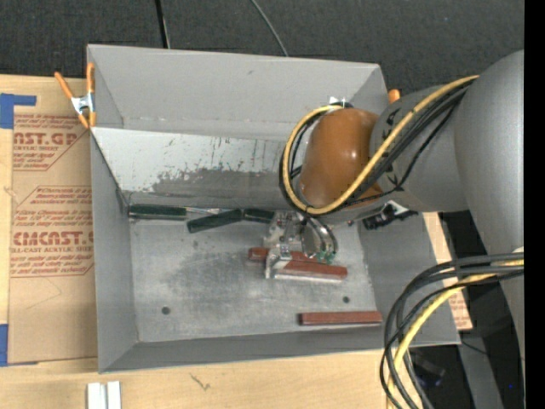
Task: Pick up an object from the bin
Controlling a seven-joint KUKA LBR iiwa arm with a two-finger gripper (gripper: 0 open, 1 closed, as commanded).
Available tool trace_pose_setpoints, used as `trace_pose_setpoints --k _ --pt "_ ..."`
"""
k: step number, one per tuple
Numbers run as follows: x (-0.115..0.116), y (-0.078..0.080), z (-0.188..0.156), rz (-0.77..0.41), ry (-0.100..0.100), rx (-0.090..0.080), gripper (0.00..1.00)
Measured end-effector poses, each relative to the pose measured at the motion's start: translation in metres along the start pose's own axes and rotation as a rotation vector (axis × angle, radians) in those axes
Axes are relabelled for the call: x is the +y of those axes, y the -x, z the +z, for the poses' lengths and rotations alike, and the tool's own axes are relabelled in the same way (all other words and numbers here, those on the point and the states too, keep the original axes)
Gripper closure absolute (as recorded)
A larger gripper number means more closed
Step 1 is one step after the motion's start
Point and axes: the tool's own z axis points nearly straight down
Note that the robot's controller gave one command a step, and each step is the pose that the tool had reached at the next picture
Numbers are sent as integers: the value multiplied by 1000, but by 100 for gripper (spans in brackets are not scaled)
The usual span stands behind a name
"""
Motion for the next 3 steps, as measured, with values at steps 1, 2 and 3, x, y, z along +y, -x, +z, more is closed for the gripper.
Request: trace_pose_setpoints --k 1,2,3 --pt "-2 -1 -13 1 -4 5 100" --pt "-2 -2 -28 1 -5 9 100" --pt "-2 -2 -51 2 -5 9 100"
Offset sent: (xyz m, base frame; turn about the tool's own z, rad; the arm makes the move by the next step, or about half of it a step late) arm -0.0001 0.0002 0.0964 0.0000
